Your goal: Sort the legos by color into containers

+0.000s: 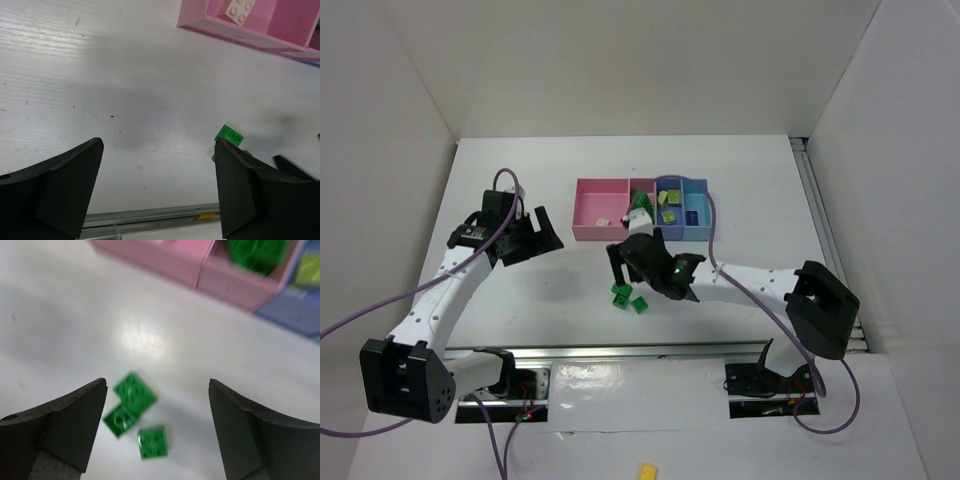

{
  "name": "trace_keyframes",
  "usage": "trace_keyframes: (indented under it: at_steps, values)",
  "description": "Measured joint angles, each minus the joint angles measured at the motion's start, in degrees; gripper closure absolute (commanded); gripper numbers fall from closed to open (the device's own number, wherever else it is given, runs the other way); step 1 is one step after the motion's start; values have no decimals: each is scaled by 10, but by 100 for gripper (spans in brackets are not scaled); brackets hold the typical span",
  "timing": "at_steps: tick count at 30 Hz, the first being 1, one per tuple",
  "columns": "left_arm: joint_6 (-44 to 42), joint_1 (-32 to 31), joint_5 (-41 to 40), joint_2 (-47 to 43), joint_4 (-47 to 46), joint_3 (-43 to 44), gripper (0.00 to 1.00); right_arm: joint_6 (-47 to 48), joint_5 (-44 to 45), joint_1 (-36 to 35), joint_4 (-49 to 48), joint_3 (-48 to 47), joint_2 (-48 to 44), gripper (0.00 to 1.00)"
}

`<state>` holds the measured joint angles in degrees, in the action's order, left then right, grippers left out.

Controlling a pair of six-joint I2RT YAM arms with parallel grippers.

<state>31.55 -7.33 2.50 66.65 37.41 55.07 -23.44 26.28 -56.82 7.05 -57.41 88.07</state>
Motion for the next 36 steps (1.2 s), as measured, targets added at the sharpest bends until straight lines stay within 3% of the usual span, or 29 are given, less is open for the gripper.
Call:
trace_keyframes:
  at_steps: [3,7,15,19,22,23,25,31,36]
  values:
    - [0,0,0,0,0,0,5,2,-43,-28,22,50,0,0]
    - [0,0,9,0,-1,0,5,10,-99,-56,44,99,-6,0]
    - [0,0,28,8,-1,0,5,6,-111,-68,44,109,3,15]
    - [0,0,30,8,-1,0,5,3,-95,-68,40,109,39,25]
    - [0,0,31,8,-1,0,5,-4,-79,-68,24,104,55,59]
    - [0,0,32,8,-1,0,5,-12,-70,-68,21,103,58,75]
    - [0,0,32,8,-2,0,5,-27,-48,-68,21,101,58,86]
    - [0,0,32,8,-2,0,5,-42,23,-60,51,90,25,88]
    - [0,0,29,7,-2,0,4,-20,36,12,55,-11,24,85]
